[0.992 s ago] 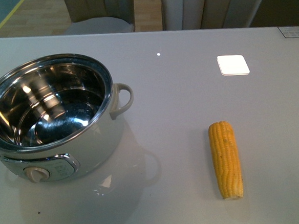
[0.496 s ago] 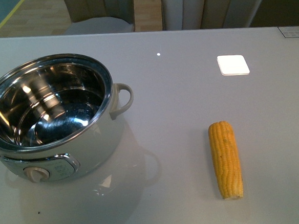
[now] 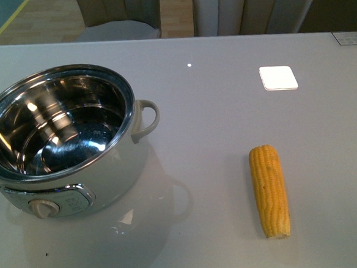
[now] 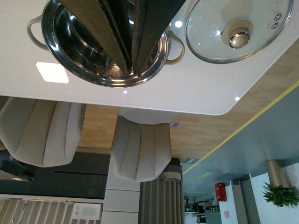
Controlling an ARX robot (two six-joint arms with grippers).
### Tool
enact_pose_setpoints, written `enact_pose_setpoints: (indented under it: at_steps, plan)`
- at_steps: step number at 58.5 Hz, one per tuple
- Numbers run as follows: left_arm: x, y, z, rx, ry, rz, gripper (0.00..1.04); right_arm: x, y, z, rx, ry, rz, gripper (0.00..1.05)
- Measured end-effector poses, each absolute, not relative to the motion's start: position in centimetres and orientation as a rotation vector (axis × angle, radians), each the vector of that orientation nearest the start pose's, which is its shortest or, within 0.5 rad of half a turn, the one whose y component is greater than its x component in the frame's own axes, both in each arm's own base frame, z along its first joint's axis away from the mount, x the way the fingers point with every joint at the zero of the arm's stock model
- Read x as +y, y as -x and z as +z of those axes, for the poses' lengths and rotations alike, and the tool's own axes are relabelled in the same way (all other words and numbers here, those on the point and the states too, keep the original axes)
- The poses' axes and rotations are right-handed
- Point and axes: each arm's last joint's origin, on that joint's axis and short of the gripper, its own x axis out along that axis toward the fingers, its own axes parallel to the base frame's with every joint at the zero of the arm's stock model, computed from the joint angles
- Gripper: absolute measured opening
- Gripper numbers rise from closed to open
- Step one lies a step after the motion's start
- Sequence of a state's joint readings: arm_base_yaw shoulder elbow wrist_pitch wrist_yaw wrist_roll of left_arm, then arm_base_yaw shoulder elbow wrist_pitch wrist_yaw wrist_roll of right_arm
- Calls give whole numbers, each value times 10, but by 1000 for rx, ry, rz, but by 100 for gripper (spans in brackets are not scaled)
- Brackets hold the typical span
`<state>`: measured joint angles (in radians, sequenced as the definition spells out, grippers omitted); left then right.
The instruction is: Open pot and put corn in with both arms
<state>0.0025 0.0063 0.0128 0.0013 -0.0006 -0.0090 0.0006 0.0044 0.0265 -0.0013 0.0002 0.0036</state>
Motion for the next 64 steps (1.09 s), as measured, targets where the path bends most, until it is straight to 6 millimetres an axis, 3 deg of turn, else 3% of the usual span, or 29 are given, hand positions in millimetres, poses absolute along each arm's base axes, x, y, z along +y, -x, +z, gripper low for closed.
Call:
enact_pose_setpoints:
  at_steps: [2, 33, 50, 52, 58, 64]
  plan:
    - [0, -97, 168, -8, 10, 3, 5, 0, -96, 172, -21, -4, 1, 96]
    - [0, -97, 167, -7, 9, 3, 98, 0, -96, 172, -21, -4, 0, 96]
    - [0, -97, 167, -7, 7, 3, 98, 0, -97, 172, -9, -11, -8, 96]
    - [0, -97, 167, -7, 7, 3, 98, 0, -97, 171, 96, -45, -45, 96]
    - [0, -97, 168, -8, 7, 1, 98, 4, -104, 166, 635, -123, -187, 96]
    - [0, -97, 168, -8, 7, 3, 98, 13, -115, 154, 797, -133, -196, 96]
